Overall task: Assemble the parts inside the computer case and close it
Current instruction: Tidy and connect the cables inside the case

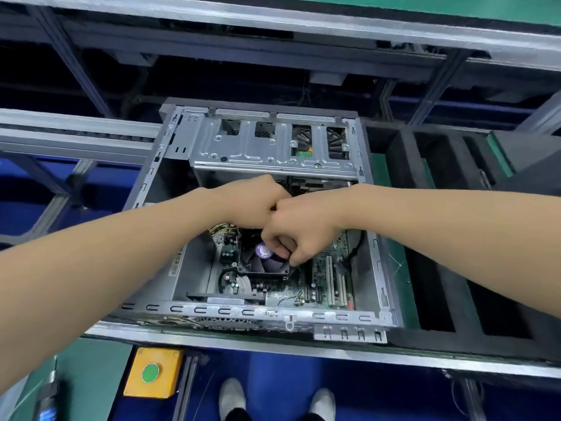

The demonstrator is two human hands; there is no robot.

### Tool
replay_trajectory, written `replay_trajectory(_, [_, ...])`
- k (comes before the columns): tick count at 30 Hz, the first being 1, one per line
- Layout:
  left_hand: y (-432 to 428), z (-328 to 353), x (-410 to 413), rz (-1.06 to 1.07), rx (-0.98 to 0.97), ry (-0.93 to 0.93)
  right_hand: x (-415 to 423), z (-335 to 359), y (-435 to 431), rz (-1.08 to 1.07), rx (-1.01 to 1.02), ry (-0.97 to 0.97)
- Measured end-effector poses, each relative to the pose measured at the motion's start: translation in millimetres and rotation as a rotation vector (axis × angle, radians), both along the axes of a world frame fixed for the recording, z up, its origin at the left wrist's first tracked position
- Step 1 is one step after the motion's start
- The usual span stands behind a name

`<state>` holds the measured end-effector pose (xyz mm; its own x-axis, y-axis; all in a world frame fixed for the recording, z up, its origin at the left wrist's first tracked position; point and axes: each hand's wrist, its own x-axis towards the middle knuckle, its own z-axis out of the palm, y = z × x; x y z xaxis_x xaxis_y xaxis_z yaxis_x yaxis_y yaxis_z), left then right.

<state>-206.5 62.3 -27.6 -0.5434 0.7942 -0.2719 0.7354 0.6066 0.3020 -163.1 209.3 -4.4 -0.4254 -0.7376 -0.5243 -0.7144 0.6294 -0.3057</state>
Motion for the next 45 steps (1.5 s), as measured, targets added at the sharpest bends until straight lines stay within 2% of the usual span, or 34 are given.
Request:
replay_trajectory(2, [2, -7, 0, -0.003, 0.057, -0.024, 0, -2, 7, 0.024, 0.049, -0.068])
replay_trajectory(4, [6, -12, -2, -0.02, 0.084, -0.01, 0, -6, 13, 0.109, 0.19, -0.11])
replay_trajectory(7, [11, -15, -8, -0.046, 0.093, -0.014, 2, -19, 19, 0.266, 0.359, -0.041])
replay_trajectory(12, [10, -18, -16, -0.008, 0.053, -0.114, 3, -38, 15, 0.355, 0.456, -0.029])
replay_trajectory(16, [9, -21, -18, -0.016, 0.072, -0.112, 1, -41, 17, 0.351, 0.414, -0.013])
replay_trajectory(21, [10, -23, -21, -0.004, 0.069, -0.14, 6, -39, 14, 0.288, 0.215, 0.035])
replay_trajectory(29, [11, -21, -22, 0.043, 0.046, -0.198, 16, -40, 13, 0.25, 0.171, 0.065])
replay_trajectory(33, [13, -20, -22, 0.061, 0.031, -0.21, 14, -37, 14, 0.214, 0.157, 0.0])
replay_trajectory(36, [13, -19, -21, 0.069, 0.026, -0.208, 11, -33, 16, 0.089, 0.074, -0.073])
replay_trajectory(39, [12, -18, -21, 0.081, 0.023, -0.217, 13, -30, 15, 0.029, 0.003, -0.053])
replay_trajectory(45, [9, -17, -19, 0.093, 0.034, -0.244, 12, -26, 12, -0.053, 0.062, -0.117])
